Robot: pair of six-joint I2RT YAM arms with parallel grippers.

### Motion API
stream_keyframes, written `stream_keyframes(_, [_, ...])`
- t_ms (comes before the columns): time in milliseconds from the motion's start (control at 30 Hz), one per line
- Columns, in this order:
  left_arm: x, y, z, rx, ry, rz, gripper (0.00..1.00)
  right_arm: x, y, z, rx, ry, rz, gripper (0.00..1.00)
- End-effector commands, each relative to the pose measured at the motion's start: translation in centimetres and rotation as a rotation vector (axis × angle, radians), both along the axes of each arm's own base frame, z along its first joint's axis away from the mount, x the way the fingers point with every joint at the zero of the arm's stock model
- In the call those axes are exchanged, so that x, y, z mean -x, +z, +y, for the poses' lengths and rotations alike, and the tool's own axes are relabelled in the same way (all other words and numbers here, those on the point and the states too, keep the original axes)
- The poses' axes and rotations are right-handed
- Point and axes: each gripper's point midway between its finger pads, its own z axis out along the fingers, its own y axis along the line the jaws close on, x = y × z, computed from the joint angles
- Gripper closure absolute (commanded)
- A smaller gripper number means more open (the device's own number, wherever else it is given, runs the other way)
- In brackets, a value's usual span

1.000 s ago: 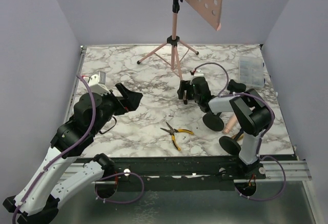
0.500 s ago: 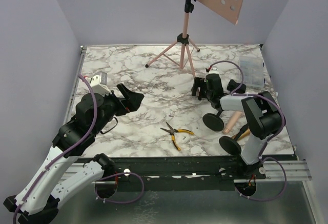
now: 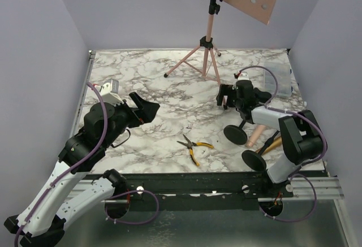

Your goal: Set up the instrument practice props

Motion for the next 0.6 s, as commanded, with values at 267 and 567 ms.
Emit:
stream_keyframes(267, [-0.4, -0.5, -1.5, 0.022, -0.046, 0.011, 0.01, 0.8, 11.6, 3.3, -0.174, 0.186, -0.286, 0.0])
stream_keyframes(567, [0.4, 0.3, -1.0, 0.053, -0.047, -0.014, 0.01, -2.1, 16.8, 3.5, -0.226, 0.11, -0.331, 0.05])
